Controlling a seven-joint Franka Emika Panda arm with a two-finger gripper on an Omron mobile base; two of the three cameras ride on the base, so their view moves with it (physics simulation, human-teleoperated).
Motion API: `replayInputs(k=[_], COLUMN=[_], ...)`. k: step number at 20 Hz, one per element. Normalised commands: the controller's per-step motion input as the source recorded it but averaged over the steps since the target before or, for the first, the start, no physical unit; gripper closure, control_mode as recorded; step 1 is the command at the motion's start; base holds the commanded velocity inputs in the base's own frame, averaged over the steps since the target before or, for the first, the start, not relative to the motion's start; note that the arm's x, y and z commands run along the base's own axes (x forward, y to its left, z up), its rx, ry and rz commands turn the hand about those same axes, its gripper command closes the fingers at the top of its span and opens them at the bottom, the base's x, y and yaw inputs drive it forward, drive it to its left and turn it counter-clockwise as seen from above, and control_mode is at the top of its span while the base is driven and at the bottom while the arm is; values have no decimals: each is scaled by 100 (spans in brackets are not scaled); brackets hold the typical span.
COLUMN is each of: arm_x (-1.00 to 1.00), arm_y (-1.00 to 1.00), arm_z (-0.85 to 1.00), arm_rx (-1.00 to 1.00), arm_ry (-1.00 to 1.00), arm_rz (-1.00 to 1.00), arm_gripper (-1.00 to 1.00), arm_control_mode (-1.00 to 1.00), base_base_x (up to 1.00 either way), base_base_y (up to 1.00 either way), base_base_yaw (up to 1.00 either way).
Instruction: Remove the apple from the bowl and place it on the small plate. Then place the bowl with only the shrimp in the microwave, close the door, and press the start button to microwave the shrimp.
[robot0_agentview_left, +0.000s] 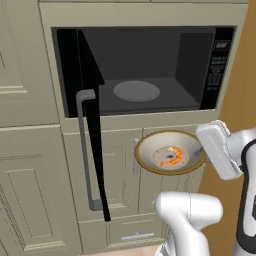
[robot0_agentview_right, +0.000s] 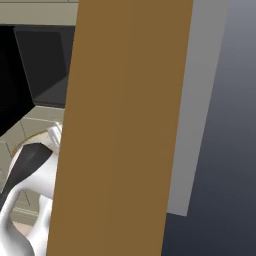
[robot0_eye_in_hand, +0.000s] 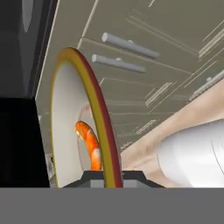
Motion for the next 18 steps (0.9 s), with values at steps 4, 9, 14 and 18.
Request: replayInputs(k=[4,9,14,18], arm_x=[59,40,27,38], arm_y=[2,0,0,0], arm_z=[57,46,33,26], arm_rx=[18,14,7,9], arm_ry=[-5,-1,-4,-2], arm_rz=[-13,-16,-13,-11], arm_gripper=[100,100,100,100], arm_control_mode=[-100,-100,-100,-100], base_base_x=[0,0,0,0], base_base_y=[0,0,0,0], base_base_yaw=[0,0,0,0])
